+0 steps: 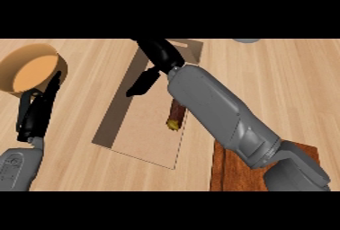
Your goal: Pick the sweet potato from the cutting board and place it in the cardboard box
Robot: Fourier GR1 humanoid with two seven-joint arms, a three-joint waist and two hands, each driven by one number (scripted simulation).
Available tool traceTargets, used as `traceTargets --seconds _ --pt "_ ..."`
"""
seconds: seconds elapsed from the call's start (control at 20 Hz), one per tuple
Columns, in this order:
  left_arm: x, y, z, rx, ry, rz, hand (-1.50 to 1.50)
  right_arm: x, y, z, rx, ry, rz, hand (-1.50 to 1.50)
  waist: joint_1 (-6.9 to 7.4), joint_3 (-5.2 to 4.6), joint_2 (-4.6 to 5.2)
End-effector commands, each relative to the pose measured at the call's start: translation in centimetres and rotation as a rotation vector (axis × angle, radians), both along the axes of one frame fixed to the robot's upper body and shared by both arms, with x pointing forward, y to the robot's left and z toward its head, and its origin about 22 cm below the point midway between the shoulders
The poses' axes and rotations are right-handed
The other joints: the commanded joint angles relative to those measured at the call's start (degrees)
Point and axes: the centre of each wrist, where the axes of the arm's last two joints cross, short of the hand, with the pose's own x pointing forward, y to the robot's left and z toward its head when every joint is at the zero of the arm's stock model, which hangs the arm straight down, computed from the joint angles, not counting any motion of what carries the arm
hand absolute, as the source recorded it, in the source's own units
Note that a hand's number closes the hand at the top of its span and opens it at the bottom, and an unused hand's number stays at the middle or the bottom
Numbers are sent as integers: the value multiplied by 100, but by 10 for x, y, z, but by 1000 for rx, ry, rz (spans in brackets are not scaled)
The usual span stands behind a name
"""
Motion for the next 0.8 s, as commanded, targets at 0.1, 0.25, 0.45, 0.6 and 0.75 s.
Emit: traceTargets --seconds 0.1,0.25,0.45,0.6,0.75 --pt "-10 18 -2 -8 12 34 0 11 -12 6 246 33 -58 -150 -182 7 -34" --pt "-20 8 -5 -14 6 59 0 17 -22 -3 302 51 -40 -150 -343 13 -89" --pt "-20 17 -13 -3 23 64 0 39 -57 16 348 82 -32 -150 -372 8 -37" --pt "-21 19 -9 -10 21 69 0 48 -90 12 363 98 -80 -150 -401 11 -51" --pt "-20 25 -5 0 20 77 0 58 -146 17 353 89 -110 -150 -461 12 -53"
